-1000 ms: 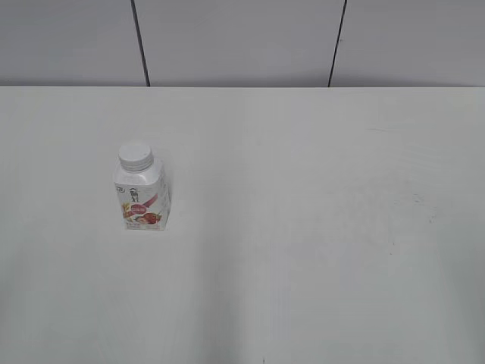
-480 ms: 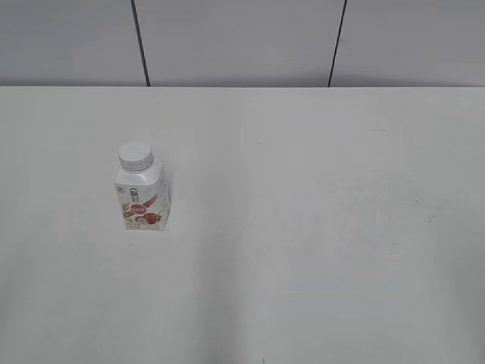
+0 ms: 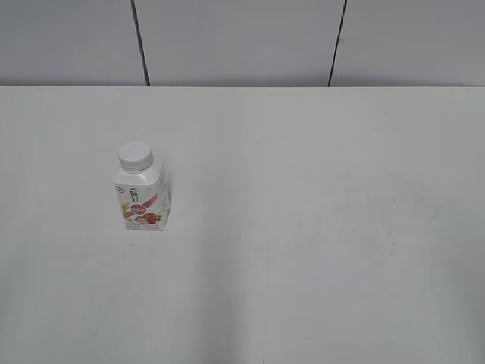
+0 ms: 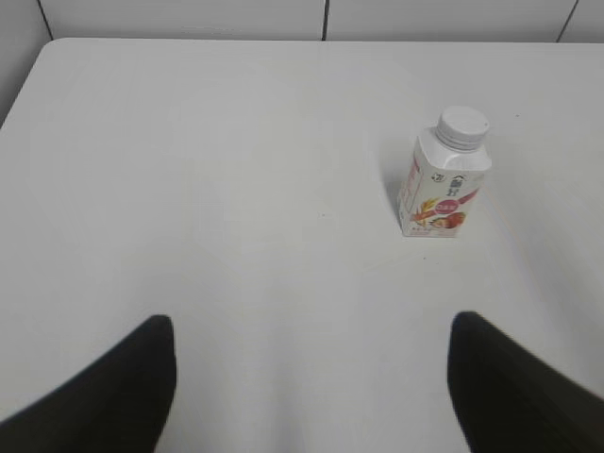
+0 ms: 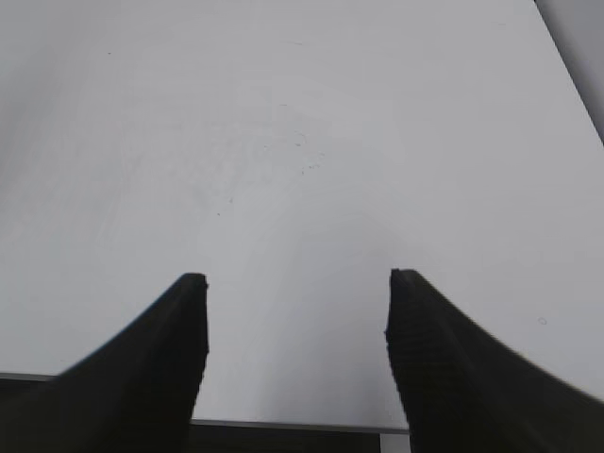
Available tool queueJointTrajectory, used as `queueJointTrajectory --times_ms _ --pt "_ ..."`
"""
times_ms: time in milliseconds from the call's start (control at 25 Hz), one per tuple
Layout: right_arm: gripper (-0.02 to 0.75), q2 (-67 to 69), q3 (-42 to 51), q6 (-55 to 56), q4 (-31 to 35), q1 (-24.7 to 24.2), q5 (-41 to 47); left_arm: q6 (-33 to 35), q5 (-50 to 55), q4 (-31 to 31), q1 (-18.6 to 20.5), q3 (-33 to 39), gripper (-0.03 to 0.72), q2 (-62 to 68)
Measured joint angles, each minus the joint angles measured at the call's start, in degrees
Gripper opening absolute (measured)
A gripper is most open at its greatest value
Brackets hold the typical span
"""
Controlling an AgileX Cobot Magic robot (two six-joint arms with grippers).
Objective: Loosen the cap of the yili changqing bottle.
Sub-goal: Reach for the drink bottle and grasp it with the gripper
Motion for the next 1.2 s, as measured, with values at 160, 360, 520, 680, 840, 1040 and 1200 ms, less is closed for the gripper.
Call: queueJointTrajectory --times_ms 160,360,520,680,840,1040,1200 --pt "0.480 0.00 0.00 0.00 0.00 0.00 0.00 0.00 -0.11 1.74 0.00 0.00 0.541 0.00" --pt "0.480 0.00 0.00 0.00 0.00 0.00 0.00 0.00 -1.90 2.97 0.00 -0.69 0.541 0.75" --pt "0.480 0.00 0.00 0.00 0.00 0.00 0.00 0.00 -5.22 1.47 0.00 -2.63 0.541 5.97" --pt "0.480 0.00 0.00 0.00 0.00 0.00 0.00 0.42 -10.55 0.42 0.00 -3.94 0.541 13.52" --pt "0.480 0.00 0.00 0.00 0.00 0.00 0.00 1.49 -18.37 -0.54 0.00 -3.99 0.541 21.07" --pt "0.480 0.00 0.00 0.00 0.00 0.00 0.00 3.17 -31.33 -1.68 0.00 -3.99 0.541 29.82" --pt "0.480 0.00 0.00 0.00 0.00 0.00 0.00 4.09 -40.88 -1.74 0.00 -3.99 0.541 37.48"
